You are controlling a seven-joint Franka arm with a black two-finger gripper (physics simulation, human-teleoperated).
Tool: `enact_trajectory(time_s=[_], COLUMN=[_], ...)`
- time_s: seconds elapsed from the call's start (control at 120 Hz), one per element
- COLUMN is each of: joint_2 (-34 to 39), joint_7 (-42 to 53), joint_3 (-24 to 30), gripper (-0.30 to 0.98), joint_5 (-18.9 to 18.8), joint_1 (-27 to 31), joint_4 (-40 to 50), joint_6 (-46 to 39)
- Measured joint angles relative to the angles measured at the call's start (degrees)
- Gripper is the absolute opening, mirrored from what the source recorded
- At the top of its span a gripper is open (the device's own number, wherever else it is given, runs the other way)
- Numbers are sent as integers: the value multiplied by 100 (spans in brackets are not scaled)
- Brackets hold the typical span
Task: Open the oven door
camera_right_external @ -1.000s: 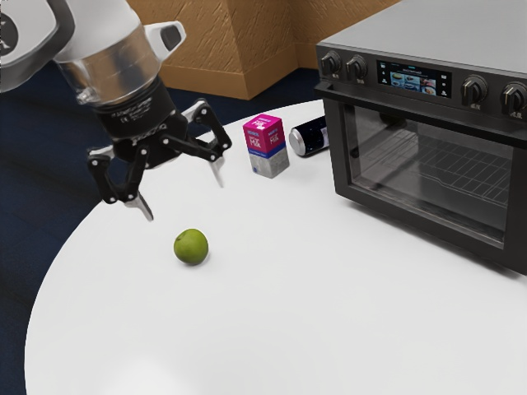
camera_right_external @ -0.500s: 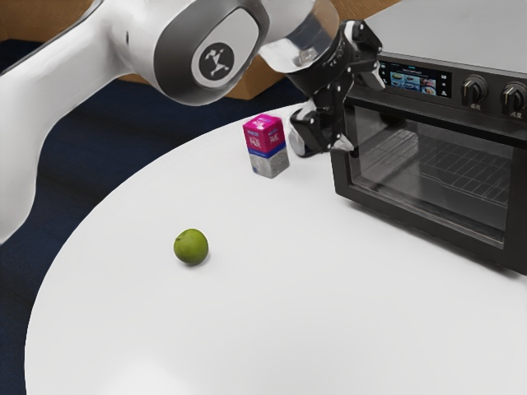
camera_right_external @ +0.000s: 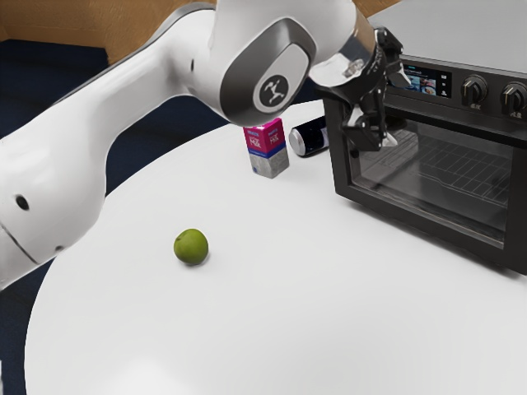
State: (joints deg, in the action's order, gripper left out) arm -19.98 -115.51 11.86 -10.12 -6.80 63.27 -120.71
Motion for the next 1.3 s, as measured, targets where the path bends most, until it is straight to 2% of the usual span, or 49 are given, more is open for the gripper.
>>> enact_trajectory(time_s=[0.567, 0.7, 0.958, 1.3], joint_2=[-1034, -1067, -1243, -1568], joint_7=[238, 359, 644, 901], joint_3=[-22, -20, -17, -10], gripper=[68, 68, 68, 68], joint_5=[-36, -365, -706, -733], joint_1=[74, 74, 343, 364], joint_4=[-635, -637, -732, -719], joint_6=[-675, -771, -850, -916])
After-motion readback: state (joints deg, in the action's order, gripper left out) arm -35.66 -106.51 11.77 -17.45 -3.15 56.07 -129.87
